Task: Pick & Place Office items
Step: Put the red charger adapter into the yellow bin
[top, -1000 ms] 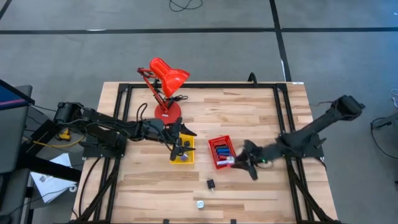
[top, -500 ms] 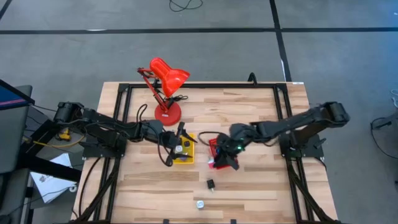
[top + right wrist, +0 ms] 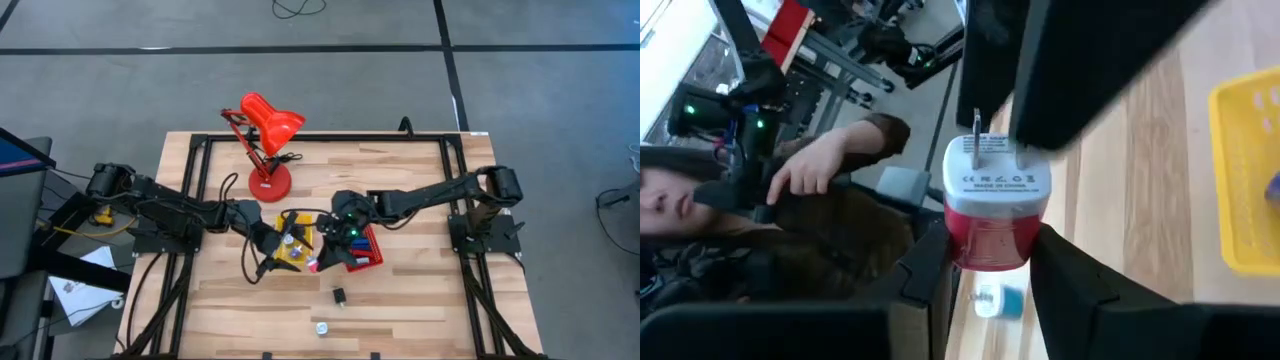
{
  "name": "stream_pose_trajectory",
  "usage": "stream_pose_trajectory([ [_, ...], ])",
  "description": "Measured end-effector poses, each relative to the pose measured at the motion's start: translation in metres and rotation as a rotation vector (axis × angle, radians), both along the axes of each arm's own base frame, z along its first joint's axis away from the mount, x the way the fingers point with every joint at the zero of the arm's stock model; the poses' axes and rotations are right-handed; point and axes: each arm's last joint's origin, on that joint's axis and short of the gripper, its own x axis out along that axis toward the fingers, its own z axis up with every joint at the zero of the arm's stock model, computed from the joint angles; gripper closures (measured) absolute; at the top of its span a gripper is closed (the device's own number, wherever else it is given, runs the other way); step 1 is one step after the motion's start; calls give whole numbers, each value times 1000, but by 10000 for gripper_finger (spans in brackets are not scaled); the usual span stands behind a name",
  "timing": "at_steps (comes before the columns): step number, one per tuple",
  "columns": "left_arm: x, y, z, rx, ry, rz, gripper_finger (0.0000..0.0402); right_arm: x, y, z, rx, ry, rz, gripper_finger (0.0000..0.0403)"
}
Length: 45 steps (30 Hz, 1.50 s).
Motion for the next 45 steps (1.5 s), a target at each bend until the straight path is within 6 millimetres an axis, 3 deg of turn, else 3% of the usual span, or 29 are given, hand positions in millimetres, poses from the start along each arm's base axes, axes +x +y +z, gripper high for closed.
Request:
stream_pose_trajectory([
  [11, 0, -1, 0, -7, 6, -2, 105, 20, -4, 3, 27, -19, 34, 305],
  [18, -1, -1, -2, -5, 27, -2, 110, 21, -4, 4, 29, -40, 49, 305],
  [38, -2, -3, -4, -14, 47, -50, 256, 21, -11, 3, 11, -38, 23, 307],
  [45, -3, -3, -7, -4, 78, -61, 265, 20, -12, 3, 8, -36, 31, 332],
])
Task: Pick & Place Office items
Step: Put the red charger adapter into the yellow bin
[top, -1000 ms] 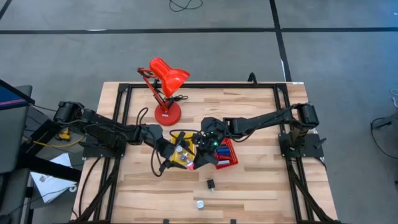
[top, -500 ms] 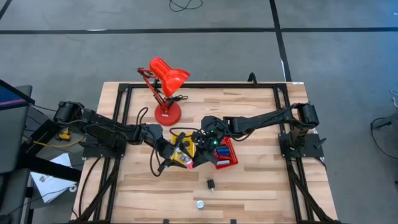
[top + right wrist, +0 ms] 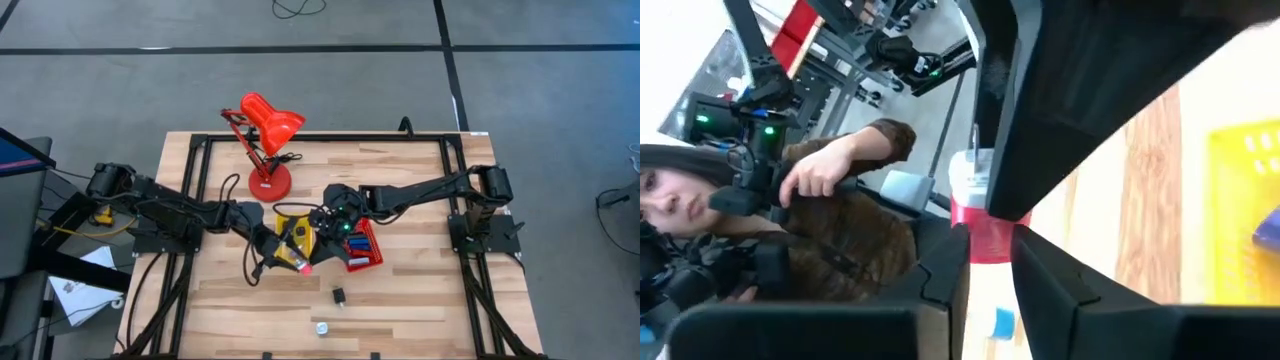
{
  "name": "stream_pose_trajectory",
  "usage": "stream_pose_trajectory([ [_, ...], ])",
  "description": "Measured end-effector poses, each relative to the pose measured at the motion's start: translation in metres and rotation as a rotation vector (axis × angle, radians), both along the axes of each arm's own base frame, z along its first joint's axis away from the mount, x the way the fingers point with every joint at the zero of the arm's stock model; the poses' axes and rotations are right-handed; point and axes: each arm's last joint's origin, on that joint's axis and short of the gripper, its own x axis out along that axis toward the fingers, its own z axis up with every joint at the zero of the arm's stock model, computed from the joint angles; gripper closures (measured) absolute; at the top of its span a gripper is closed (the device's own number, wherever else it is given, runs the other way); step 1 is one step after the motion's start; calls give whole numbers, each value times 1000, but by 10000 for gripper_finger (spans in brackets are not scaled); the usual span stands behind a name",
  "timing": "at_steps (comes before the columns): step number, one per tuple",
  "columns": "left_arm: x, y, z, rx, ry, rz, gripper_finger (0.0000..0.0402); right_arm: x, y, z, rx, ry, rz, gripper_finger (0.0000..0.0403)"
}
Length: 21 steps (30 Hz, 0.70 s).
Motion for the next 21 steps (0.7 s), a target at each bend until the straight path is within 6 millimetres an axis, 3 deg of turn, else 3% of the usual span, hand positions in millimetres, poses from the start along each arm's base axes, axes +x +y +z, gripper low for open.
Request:
stream_pose_trajectory([
  [7, 0, 0, -1, 2, 7, 3, 266, -1, 1, -1, -66, -54, 43, 365],
  [11, -2, 1, -6, -1, 75, 9, 265, -12, -6, 7, -118, -38, 54, 375],
  [17, -2, 6, -11, -45, 167, 125, 265, -50, -2, 24, -403, -39, -90, 377],
  [21, -5, 9, -20, -25, 264, 256, 265, -81, 5, 26, -451, -91, -137, 377],
])
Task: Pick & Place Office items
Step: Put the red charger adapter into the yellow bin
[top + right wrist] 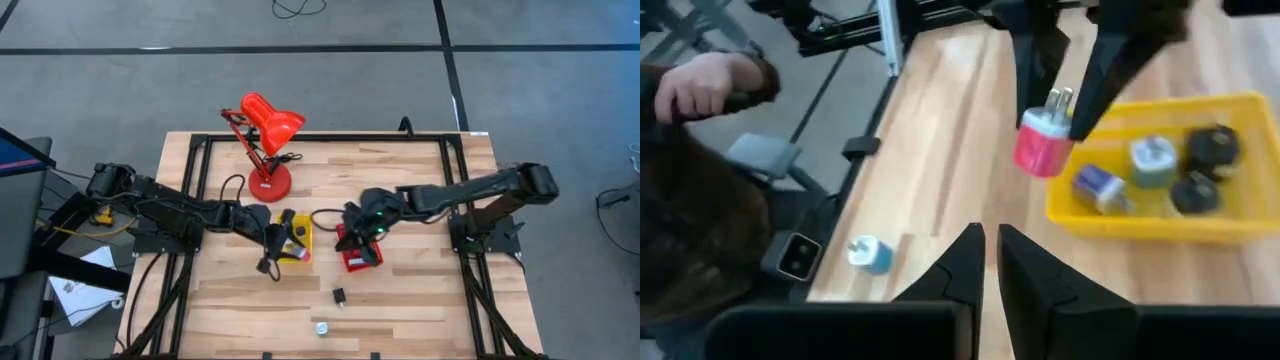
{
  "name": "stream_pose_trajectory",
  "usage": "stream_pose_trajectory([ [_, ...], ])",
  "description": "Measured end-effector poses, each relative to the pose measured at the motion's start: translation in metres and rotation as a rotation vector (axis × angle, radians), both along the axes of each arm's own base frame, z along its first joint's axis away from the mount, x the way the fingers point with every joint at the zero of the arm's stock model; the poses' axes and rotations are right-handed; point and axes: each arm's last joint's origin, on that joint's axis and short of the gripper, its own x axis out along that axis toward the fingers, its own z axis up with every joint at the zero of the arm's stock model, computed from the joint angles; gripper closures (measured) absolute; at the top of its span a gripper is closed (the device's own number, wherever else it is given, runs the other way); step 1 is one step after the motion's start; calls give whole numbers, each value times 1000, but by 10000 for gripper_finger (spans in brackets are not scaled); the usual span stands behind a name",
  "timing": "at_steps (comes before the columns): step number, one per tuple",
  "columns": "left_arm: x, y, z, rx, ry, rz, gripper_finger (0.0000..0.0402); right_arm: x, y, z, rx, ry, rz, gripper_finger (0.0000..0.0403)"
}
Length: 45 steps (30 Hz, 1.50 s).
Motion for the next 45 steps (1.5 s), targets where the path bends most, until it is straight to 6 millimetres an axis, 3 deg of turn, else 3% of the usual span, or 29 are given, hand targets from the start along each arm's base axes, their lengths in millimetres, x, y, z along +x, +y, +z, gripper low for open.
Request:
stream_pose_trajectory([
  [9, -8, 4, -11, -72, 213, 183, 265, -39, -9, -29, -20, -105, -137, 377],
  [15, -8, 7, -1, -38, 328, 302, 265, -40, -18, -46, -26, -89, -177, 377],
  [21, -4, 8, 4, -11, 276, 348, 265, -36, -22, -61, -31, -51, -187, 377],
  [28, 1, 31, 4, 38, 234, 532, 265, -29, -21, -76, -35, -17, -184, 377],
  [33, 7, 42, -8, 15, 275, 558, 265, -31, -18, -71, -42, -35, -167, 377],
  [40, 12, 41, -20, 25, 313, 551, 265, -47, -10, -46, -92, -135, -97, 377],
  [45, 12, 42, -21, 35, 316, 565, 265, -62, -5, -40, -80, -199, -80, 377],
])
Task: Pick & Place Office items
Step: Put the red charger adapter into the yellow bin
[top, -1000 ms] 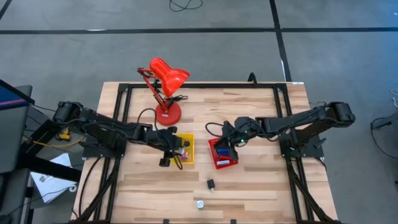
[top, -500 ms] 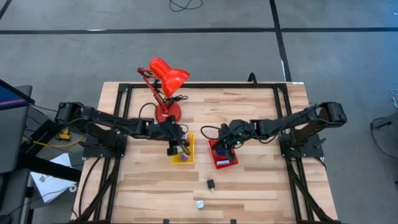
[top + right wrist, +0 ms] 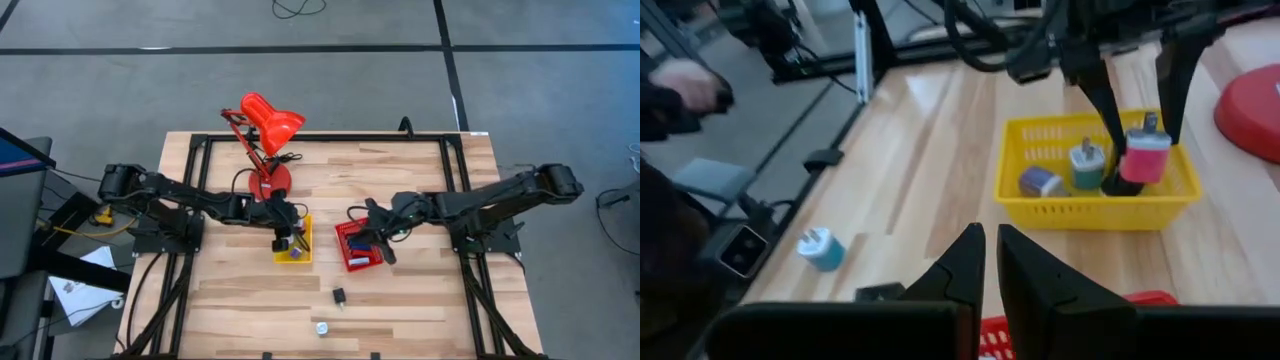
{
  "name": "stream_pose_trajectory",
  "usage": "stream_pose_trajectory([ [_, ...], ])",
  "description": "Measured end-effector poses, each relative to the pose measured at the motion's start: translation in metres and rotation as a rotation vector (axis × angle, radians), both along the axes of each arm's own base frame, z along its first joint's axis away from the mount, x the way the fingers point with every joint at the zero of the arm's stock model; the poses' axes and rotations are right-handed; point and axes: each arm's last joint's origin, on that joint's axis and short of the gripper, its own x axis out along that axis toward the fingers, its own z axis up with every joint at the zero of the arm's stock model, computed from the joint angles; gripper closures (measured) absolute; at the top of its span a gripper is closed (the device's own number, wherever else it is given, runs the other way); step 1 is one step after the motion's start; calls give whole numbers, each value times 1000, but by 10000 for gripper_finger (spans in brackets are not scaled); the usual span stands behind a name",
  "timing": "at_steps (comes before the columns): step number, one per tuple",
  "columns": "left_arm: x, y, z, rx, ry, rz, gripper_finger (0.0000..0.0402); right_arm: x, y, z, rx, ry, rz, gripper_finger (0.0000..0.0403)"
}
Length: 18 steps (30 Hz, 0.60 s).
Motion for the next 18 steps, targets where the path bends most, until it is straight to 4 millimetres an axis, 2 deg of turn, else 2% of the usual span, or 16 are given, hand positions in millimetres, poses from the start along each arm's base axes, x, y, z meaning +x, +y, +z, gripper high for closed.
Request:
stream_pose_trajectory([
  [8, 0, 0, 1, 9, -7, 4, 264, -15, 1, 0, 37, -46, -5, 377],
  [18, 2, 1, 3, 15, -39, 9, 263, -16, 0, -7, 52, -34, -12, 377],
])
